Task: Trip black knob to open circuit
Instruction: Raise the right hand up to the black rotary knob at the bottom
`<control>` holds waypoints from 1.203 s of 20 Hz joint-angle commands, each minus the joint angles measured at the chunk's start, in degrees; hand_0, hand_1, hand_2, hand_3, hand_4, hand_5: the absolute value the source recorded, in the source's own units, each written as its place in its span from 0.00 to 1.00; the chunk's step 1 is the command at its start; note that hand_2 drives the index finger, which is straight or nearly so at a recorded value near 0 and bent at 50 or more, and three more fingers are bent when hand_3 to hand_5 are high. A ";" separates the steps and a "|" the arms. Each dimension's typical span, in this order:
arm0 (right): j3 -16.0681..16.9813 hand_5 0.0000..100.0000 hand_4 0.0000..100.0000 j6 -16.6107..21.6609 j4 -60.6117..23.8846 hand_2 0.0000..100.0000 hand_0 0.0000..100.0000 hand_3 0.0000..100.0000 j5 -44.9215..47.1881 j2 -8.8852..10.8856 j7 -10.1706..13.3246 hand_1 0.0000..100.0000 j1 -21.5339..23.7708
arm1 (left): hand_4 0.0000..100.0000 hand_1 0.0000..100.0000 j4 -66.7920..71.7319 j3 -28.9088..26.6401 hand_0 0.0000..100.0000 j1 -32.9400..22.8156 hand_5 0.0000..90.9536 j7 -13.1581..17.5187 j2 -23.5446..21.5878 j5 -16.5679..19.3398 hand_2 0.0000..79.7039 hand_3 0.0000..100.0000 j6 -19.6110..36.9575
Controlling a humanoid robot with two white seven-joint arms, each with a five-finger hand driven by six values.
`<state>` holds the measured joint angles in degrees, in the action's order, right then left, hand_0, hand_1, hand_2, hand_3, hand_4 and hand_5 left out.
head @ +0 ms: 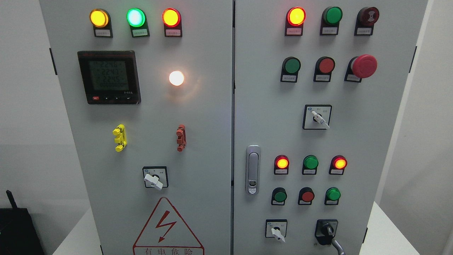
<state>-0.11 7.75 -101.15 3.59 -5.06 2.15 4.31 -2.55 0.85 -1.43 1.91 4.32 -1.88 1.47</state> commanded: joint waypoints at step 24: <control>-1.03 0.98 1.00 -0.28 -0.80 0.00 0.00 1.00 0.01 -0.04 0.13 0.00 -1.15 | 0.00 0.39 0.00 -0.14 0.12 0.12 0.00 0.02 -0.01 -0.14 0.00 0.00 0.20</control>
<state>-0.50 7.30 -101.00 3.59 -5.09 2.46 4.04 -2.55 0.85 -1.43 1.91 4.32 -1.88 1.47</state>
